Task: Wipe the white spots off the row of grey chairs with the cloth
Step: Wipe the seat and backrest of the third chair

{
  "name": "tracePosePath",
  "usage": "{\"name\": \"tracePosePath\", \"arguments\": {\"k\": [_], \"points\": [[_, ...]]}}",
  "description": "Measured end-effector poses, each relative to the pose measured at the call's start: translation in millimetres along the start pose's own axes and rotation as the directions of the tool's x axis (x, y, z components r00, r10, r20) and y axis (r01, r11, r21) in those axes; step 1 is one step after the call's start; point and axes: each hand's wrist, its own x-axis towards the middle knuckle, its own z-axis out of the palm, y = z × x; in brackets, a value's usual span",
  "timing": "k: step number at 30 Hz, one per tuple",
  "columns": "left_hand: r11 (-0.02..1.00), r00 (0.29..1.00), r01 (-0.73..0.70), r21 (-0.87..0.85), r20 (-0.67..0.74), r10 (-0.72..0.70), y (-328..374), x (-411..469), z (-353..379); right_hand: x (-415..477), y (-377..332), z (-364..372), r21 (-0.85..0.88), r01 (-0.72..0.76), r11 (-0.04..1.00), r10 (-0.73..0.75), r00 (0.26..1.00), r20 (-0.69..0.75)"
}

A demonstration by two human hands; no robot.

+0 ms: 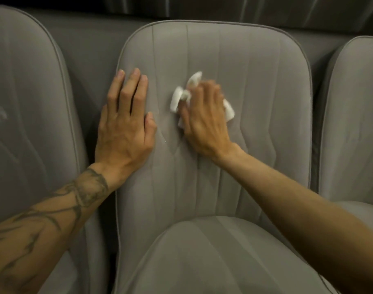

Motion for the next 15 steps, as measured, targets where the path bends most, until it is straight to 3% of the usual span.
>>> {"name": "tracePosePath", "arguments": {"k": [3, 5, 7, 9, 11, 13, 15], "points": [[1.0, 1.0, 0.008, 0.003, 0.008, -0.008, 0, 0, -1, 5, 12, -9, 0.042, 0.157, 0.987, -0.158, 0.987, 0.025], [1.0, 1.0, 0.013, 0.001, 0.01, -0.013, 0, 0, -2, 30, 16, -5, -0.006, 0.086, 0.996, -0.087, 0.995, -0.055], [1.0, 1.0, 0.018, -0.007, 0.009, -0.018, 1, 0, -1, 43, 6, -1, 0.015, -0.096, 0.995, 0.097, 0.985, -0.145], [1.0, 1.0, 0.019, -0.008, 0.007, -0.019, 1, 0, 0, 31, -14, 4, 0.07, -0.123, 0.99, 0.132, 0.982, -0.137], [1.0, 1.0, 0.008, -0.01, 0.008, -0.008, 0, 1, -1, 9, -20, 3, 0.083, 0.061, 0.995, -0.059, 0.998, -0.027], [1.0, 1.0, 0.015, -0.009, 0.015, -0.014, 1, 0, -2, 14, -1, -7, 0.04, 0.265, 0.964, -0.266, 0.963, 0.049], [1.0, 1.0, 0.015, -0.005, 0.012, -0.015, 1, 0, -1, 45, 23, -10, -0.05, 0.261, 0.964, -0.262, 0.965, -0.021]]}}
